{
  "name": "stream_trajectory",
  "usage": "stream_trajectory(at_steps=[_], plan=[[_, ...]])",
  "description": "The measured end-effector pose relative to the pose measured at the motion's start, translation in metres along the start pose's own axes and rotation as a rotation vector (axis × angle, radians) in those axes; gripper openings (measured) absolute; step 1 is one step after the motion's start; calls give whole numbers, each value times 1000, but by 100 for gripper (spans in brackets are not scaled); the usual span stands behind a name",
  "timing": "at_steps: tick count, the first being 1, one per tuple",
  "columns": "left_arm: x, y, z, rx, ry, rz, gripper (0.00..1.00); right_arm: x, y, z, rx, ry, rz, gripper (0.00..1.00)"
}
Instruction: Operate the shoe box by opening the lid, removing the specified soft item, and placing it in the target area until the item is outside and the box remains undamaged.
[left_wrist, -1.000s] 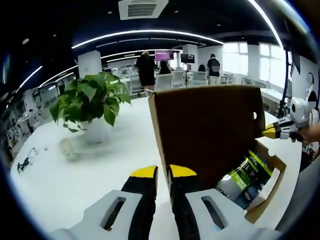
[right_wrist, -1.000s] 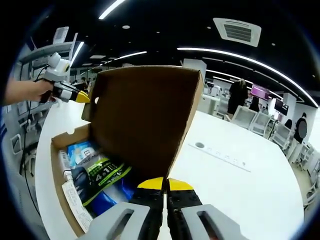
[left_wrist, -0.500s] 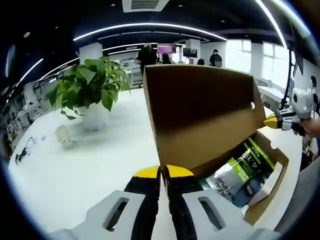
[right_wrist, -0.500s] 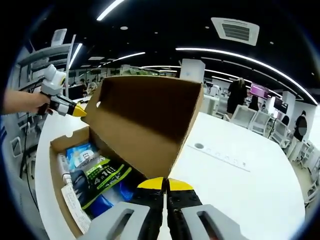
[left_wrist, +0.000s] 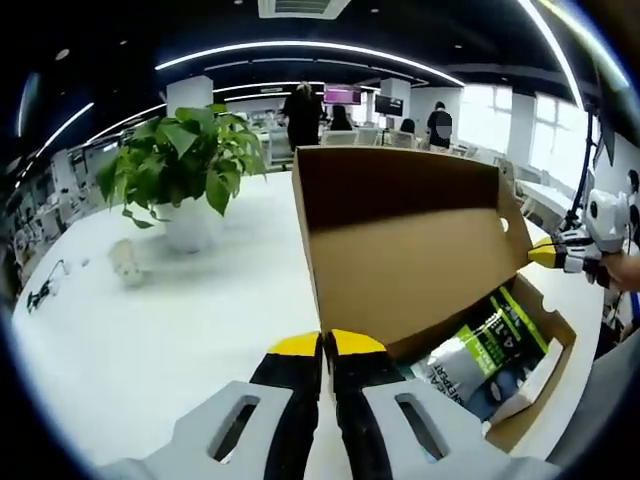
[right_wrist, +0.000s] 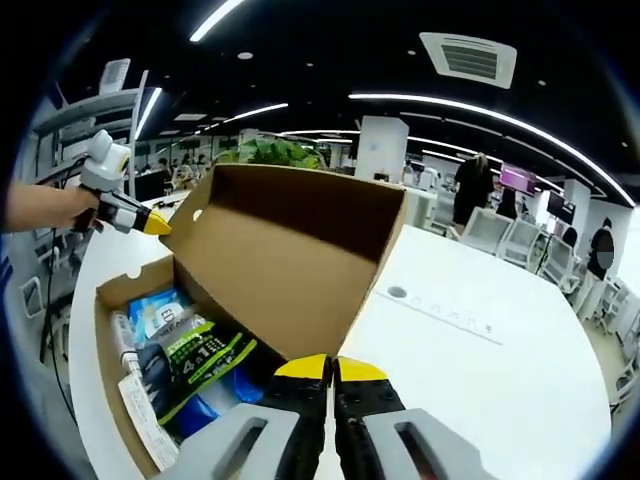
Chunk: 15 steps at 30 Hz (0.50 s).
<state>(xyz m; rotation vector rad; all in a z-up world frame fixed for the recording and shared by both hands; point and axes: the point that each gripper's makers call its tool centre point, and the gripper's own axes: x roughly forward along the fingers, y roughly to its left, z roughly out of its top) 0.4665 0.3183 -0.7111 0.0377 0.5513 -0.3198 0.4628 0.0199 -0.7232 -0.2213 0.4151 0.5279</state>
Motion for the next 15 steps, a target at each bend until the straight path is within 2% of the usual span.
stream_trajectory(at_steps=[10,15], plan=[[3,2,-1,-1,14,6,0,5,-3,2,2,15,9,0],[11,3,1,10,20,16,1,9,-5,2,4,26,13,0]])
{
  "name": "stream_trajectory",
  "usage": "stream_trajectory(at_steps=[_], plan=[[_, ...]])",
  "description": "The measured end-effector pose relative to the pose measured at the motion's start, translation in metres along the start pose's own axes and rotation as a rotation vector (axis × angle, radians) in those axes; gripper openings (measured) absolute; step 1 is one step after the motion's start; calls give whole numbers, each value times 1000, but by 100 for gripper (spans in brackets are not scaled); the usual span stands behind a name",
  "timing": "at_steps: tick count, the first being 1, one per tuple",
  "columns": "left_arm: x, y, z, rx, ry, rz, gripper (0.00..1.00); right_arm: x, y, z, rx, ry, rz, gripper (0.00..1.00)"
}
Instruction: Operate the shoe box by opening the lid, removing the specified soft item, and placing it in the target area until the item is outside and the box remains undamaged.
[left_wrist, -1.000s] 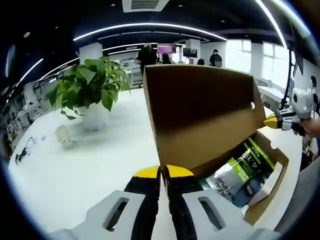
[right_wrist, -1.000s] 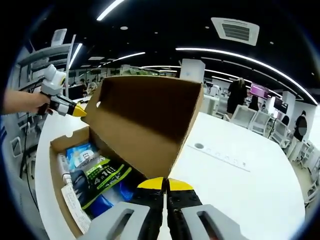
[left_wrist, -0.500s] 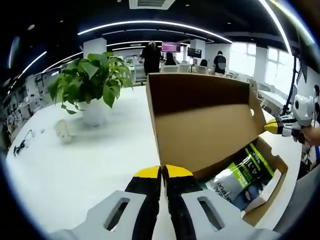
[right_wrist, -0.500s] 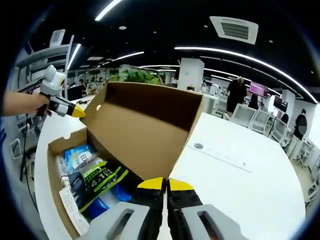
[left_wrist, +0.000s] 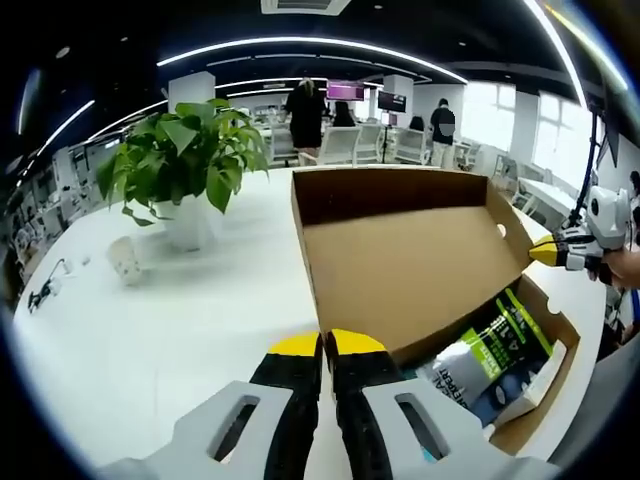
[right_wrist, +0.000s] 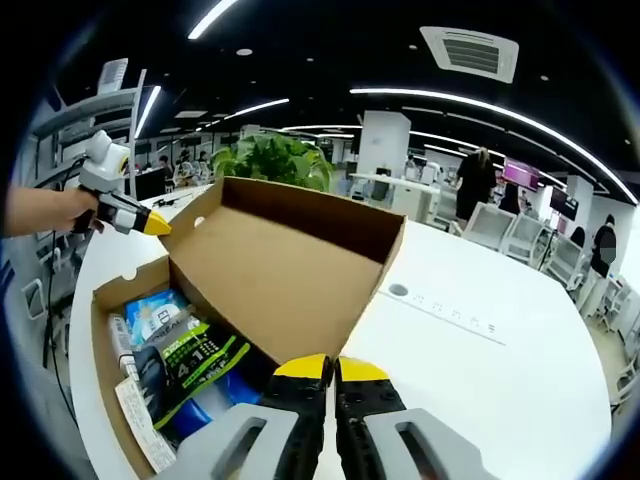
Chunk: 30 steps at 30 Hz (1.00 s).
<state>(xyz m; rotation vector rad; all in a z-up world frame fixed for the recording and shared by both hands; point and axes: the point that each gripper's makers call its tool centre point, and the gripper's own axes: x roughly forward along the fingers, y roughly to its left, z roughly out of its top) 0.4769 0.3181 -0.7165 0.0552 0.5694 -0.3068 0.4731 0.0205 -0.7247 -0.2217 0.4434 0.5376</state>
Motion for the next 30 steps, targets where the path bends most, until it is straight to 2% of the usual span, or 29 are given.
stream_trajectory(at_steps=[30], plan=[[24,11,-1,-79,11,21,1,21,-10,-4,29,47,7,0]])
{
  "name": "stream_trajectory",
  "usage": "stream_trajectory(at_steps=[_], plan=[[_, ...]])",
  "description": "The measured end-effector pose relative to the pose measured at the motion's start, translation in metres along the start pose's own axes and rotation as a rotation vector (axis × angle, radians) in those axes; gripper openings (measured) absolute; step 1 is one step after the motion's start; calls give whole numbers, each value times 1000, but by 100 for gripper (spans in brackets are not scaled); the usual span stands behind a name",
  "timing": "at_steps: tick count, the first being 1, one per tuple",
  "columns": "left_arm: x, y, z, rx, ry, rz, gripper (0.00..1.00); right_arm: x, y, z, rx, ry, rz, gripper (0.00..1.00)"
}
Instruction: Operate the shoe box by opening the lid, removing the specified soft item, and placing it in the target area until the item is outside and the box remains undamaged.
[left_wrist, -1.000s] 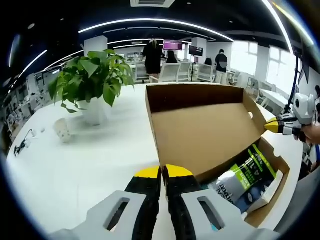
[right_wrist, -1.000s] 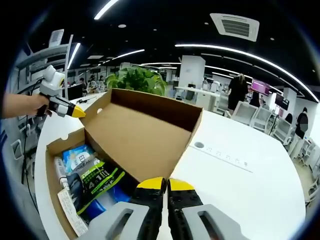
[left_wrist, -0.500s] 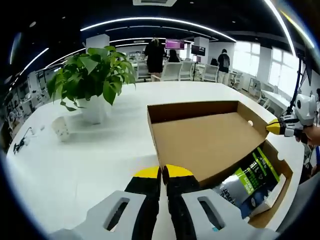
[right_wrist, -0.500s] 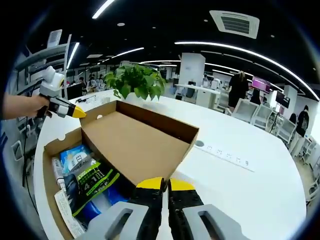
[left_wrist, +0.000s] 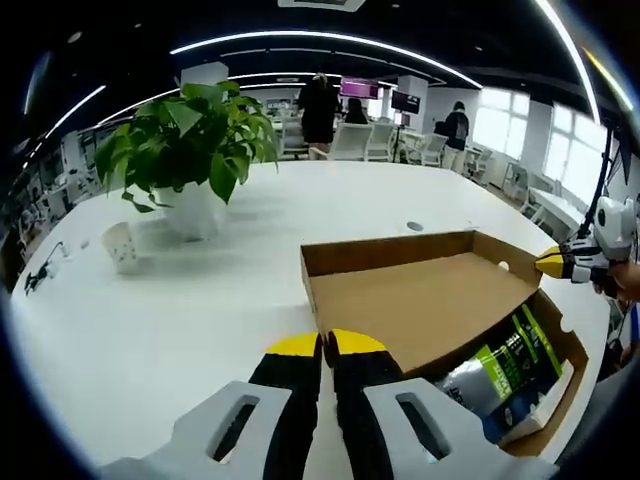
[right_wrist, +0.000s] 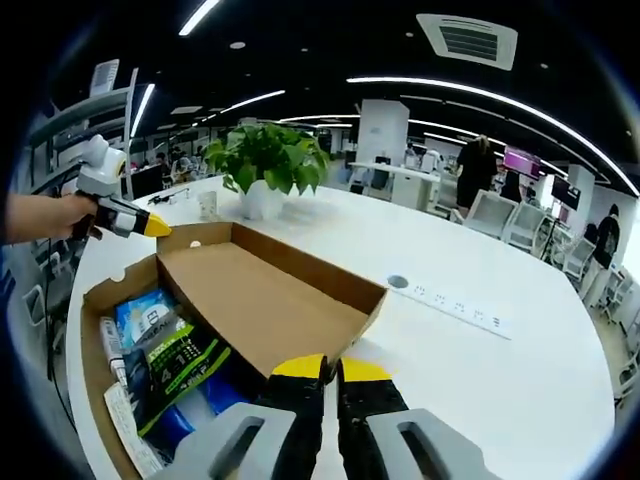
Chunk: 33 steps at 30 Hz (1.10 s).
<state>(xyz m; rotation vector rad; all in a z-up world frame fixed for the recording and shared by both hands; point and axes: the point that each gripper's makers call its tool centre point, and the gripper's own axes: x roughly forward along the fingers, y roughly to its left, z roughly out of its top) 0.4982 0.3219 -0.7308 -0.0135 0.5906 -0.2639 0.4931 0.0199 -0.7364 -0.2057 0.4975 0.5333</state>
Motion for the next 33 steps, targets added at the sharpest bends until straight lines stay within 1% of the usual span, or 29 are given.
stream_trajectory(at_steps=[9,17,20,23,25,28,33], plan=[[6,1,-3,-15,13,6,2,4,-1,-3,21,15,3,0],[5,1,-4,-28,26,7,2,5,0,-3,39,22,0,0],[4,1,-4,-15,27,5,3,5,0,-3,40,24,-3,1],[3,-1,-4,10,28,10,3,2,2,-3,6,29,-5,3],[2,-1,-5,28,28,12,3,-1,4,-5,0,32,6,5],[-1,0,-7,30,29,15,6,-4,4,-7,-5,32,9,6],[-11,1,-3,27,12,22,13,-14,10,-5,-13,17,26,8]])
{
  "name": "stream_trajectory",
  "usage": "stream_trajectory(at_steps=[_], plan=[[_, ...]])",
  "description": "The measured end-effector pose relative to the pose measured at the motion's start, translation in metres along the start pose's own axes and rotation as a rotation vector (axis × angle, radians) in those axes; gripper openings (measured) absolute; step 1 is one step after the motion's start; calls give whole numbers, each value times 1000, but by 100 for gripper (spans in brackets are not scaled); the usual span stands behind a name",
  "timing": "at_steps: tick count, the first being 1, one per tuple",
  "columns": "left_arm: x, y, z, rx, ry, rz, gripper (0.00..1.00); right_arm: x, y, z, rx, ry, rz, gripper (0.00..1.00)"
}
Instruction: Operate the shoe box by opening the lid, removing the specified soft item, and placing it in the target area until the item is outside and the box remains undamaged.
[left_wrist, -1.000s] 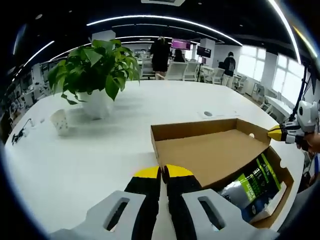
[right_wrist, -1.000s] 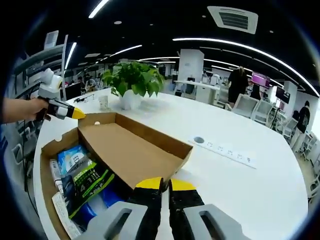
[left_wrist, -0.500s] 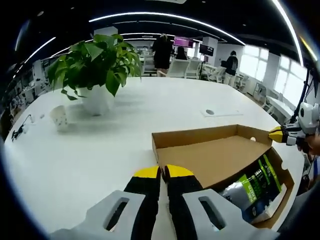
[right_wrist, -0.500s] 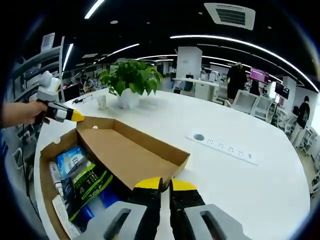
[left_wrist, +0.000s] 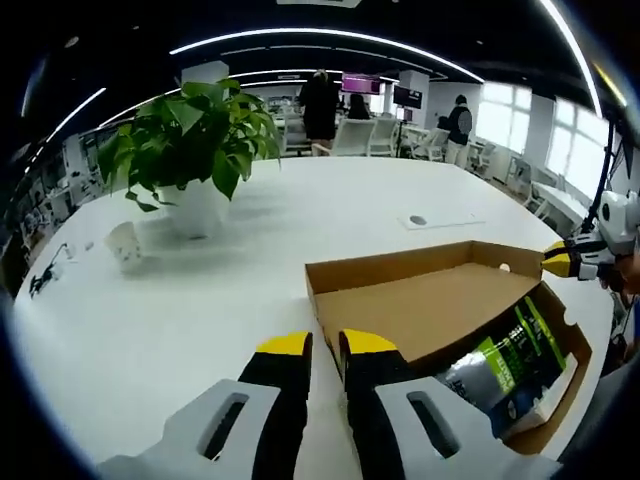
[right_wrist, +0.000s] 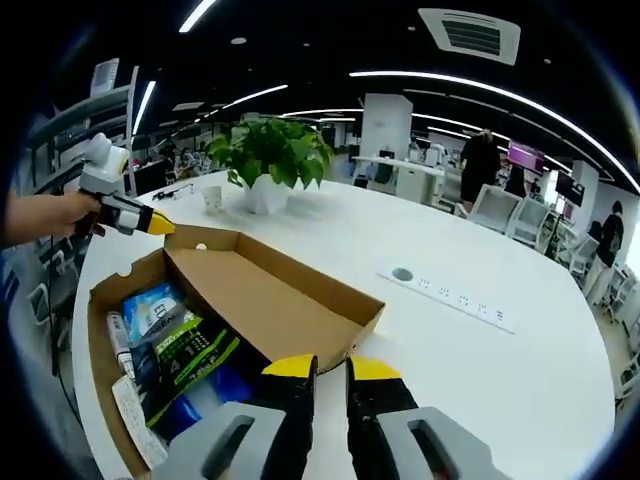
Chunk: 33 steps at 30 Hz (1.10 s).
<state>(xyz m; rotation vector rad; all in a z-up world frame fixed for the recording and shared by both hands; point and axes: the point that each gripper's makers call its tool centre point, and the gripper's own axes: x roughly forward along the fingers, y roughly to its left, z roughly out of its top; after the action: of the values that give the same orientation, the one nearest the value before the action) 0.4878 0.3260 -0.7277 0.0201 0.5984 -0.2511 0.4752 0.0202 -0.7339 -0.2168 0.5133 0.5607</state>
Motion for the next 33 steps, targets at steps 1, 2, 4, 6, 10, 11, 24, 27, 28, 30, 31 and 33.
stream_trajectory(at_steps=[1,2,4,6,10,11,24,27,28,30,31,33], plan=[[-2,0,1,2,-6,1,14,-2,1,0,-5,-2,0,9],[-5,-1,1,4,-8,3,15,-4,2,0,-4,-3,7,10],[-7,2,1,2,-10,2,17,-8,5,0,-4,-6,19,11],[-11,-2,0,18,-11,-10,18,-11,8,0,-8,-6,26,11],[-19,-7,-3,49,-8,-15,19,-18,17,2,-7,-16,49,14],[-21,-9,-3,47,-9,-21,20,-19,20,2,-9,-15,59,14],[-44,-38,-4,62,-16,-66,29,-23,53,-8,-34,25,153,16],[-46,-43,-6,53,-14,-77,31,-21,60,-11,-20,39,176,16],[-48,-46,-8,55,-14,-81,32,-21,62,-12,-14,42,183,16],[-50,-50,-9,55,-17,-90,33,-20,67,-13,-10,51,197,16],[-51,-52,-10,55,-16,-92,34,-19,70,-14,-7,55,202,16],[-52,-55,-13,53,-15,-96,36,-17,75,-16,1,68,219,17]])
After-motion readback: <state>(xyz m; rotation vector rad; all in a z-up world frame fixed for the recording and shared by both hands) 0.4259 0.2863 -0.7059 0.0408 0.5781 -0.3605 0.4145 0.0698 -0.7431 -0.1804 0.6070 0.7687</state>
